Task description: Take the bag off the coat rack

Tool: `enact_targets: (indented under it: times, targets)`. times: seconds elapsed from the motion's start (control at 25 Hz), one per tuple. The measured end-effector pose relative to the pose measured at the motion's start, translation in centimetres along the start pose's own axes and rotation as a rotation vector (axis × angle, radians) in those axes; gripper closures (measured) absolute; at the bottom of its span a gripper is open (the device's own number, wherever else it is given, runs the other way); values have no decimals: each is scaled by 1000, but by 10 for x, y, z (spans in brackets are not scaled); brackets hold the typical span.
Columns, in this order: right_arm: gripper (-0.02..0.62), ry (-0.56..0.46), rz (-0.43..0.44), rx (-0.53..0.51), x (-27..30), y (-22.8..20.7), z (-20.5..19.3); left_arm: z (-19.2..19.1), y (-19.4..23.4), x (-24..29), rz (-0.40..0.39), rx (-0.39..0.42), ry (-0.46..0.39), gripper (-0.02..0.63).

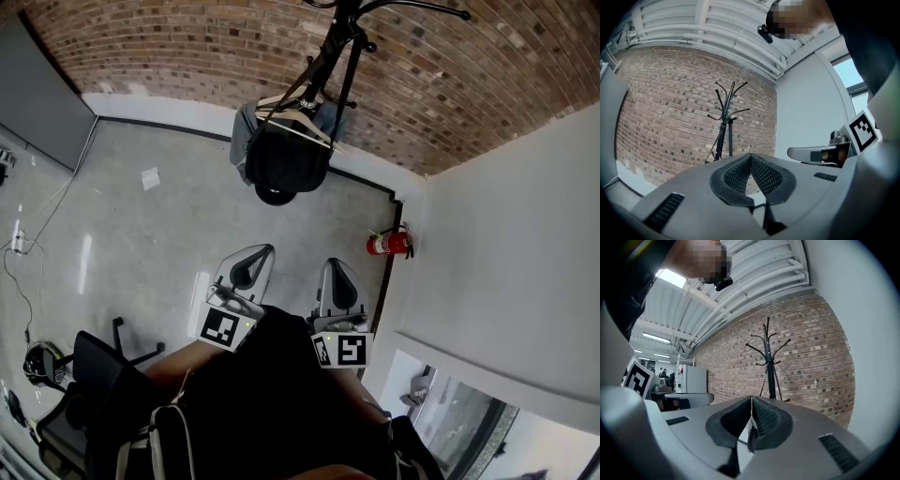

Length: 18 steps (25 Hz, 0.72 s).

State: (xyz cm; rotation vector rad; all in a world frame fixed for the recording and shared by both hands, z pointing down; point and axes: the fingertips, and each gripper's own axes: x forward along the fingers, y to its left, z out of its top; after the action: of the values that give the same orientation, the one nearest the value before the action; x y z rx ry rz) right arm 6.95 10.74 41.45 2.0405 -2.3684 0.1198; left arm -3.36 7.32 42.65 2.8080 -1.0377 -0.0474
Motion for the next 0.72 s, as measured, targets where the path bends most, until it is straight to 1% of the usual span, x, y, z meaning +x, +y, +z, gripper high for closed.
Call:
enact_targets:
  times: [0.12, 0.32, 0.52, 0.72]
  targets:
    - [575, 5, -7, -5, 19, 3, 4, 4, 17, 7, 12, -9, 6, 588]
    - [575, 6, 22, -12, 49, 13, 6, 9, 46, 8, 34, -18, -1, 588]
    - [575, 29, 39, -21, 75, 31, -3, 6, 72, 6, 40, -36, 2, 588]
    - [575, 26, 1, -30, 92, 25, 0, 10, 91, 16, 19, -41, -12, 588]
